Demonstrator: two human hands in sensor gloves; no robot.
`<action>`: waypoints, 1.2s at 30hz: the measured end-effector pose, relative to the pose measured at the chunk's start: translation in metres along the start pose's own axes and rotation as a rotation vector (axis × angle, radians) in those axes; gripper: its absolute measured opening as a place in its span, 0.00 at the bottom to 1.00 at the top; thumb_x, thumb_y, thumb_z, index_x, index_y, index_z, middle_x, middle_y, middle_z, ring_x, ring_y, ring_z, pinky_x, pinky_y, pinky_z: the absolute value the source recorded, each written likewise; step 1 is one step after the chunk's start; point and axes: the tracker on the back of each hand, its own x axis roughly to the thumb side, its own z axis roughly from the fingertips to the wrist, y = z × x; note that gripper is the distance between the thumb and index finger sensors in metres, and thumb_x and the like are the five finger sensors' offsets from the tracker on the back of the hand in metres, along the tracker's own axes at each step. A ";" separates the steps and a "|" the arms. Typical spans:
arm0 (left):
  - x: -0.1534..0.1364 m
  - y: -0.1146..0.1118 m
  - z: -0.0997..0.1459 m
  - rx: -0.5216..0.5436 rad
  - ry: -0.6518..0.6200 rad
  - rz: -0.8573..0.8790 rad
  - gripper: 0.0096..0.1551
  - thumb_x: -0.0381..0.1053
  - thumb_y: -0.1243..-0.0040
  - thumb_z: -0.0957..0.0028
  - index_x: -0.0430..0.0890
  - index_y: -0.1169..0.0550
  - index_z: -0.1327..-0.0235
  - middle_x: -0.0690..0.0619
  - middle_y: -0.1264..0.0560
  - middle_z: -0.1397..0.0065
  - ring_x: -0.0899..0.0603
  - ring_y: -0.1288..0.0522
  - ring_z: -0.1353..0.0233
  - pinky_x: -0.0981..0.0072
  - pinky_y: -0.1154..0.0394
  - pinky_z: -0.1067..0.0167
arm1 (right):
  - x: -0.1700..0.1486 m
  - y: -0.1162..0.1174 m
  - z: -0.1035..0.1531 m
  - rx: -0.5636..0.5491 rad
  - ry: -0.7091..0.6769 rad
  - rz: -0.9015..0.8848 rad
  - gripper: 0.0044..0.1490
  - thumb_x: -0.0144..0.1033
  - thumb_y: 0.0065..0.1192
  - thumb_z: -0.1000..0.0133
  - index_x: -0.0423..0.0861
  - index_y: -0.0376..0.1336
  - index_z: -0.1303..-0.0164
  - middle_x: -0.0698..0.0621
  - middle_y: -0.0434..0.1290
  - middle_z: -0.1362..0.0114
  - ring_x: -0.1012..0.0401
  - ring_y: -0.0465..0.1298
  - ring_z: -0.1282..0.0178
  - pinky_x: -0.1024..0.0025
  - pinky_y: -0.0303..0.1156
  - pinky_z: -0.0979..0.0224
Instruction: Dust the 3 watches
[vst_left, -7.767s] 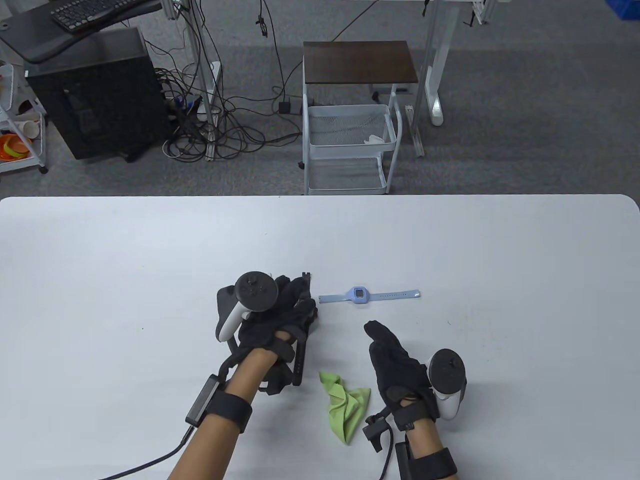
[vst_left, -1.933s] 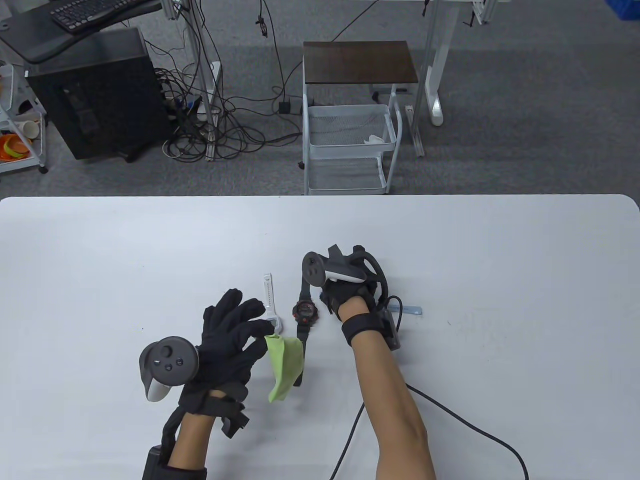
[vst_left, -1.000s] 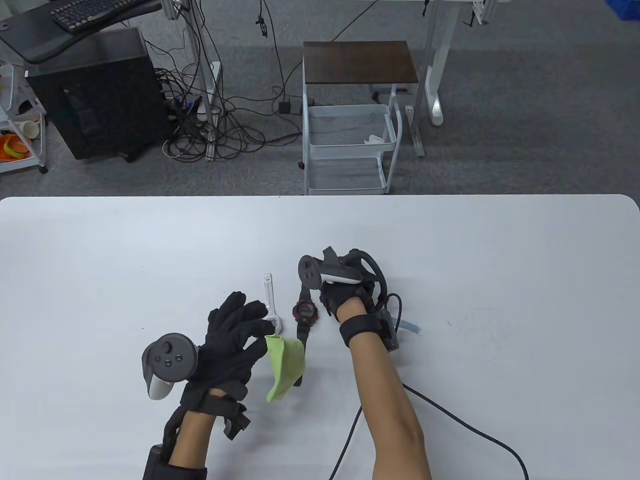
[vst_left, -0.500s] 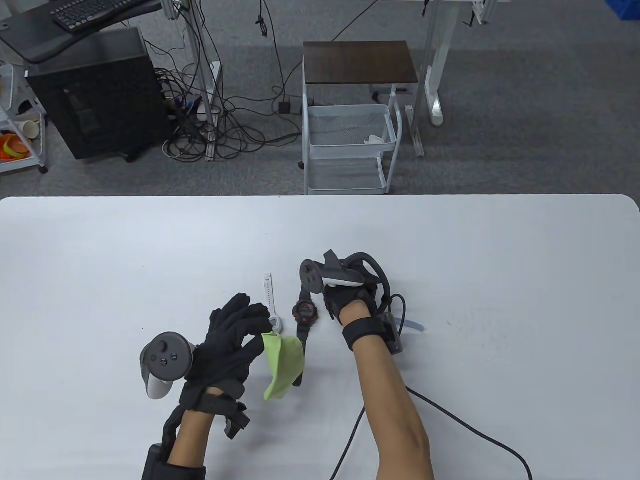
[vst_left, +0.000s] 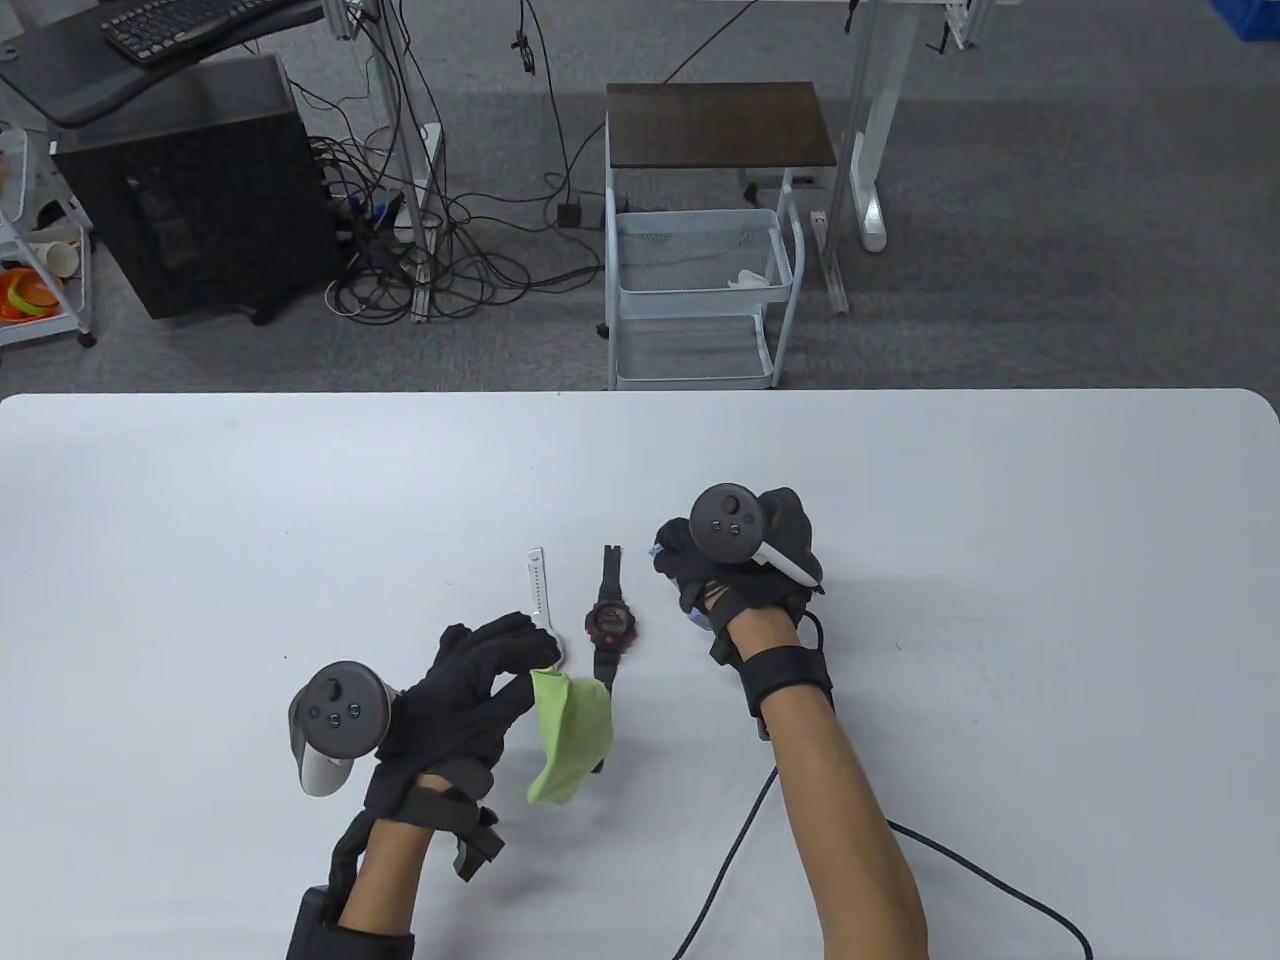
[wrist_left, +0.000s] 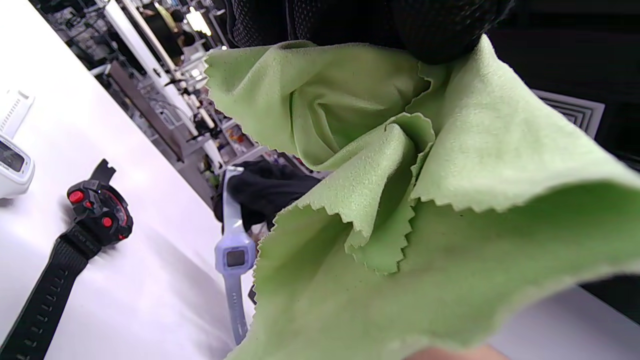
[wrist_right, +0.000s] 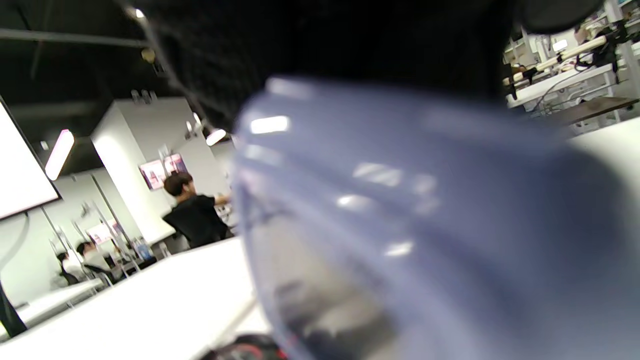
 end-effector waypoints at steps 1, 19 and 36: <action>0.000 -0.001 0.000 -0.002 -0.001 0.006 0.24 0.61 0.46 0.37 0.57 0.30 0.30 0.56 0.28 0.22 0.39 0.37 0.15 0.23 0.59 0.26 | 0.002 -0.005 0.004 -0.026 -0.007 -0.034 0.22 0.46 0.71 0.58 0.49 0.77 0.57 0.48 0.90 0.63 0.56 0.88 0.69 0.33 0.62 0.36; -0.002 -0.006 0.000 0.021 -0.009 0.146 0.23 0.62 0.46 0.37 0.56 0.28 0.32 0.57 0.23 0.28 0.45 0.29 0.19 0.26 0.54 0.24 | 0.052 -0.056 0.083 -0.376 -0.134 -0.429 0.25 0.45 0.68 0.56 0.41 0.75 0.57 0.49 0.90 0.68 0.60 0.88 0.77 0.42 0.70 0.42; 0.001 -0.032 -0.006 -0.104 0.007 0.171 0.24 0.61 0.48 0.37 0.56 0.30 0.31 0.56 0.24 0.27 0.43 0.30 0.19 0.26 0.55 0.24 | 0.088 -0.059 0.139 -0.466 -0.157 -0.734 0.25 0.45 0.66 0.54 0.40 0.75 0.57 0.51 0.89 0.70 0.63 0.87 0.80 0.45 0.73 0.44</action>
